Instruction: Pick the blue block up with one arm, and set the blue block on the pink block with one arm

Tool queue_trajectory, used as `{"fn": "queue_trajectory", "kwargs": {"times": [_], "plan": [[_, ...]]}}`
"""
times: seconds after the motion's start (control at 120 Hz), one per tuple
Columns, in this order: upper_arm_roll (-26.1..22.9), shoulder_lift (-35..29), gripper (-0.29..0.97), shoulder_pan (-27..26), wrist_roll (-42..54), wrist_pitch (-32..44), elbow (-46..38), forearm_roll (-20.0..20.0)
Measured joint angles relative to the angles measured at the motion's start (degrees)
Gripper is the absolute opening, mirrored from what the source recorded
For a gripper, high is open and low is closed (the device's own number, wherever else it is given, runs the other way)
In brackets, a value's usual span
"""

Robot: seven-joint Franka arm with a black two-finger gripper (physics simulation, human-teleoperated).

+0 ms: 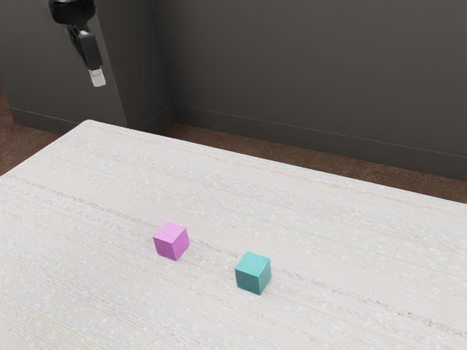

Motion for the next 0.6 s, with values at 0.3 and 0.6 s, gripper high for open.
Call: {"fn": "queue_trajectory", "kwargs": {"times": [0.3, 0.6], "plan": [[-0.18, -0.14, 0.68, -6.4, 4.52, -0.61, -1.17, -0.72], [-0.17, -0.61, 0.68, -8.55, 9.15, 0.44, -13.91, -3.54]]}}
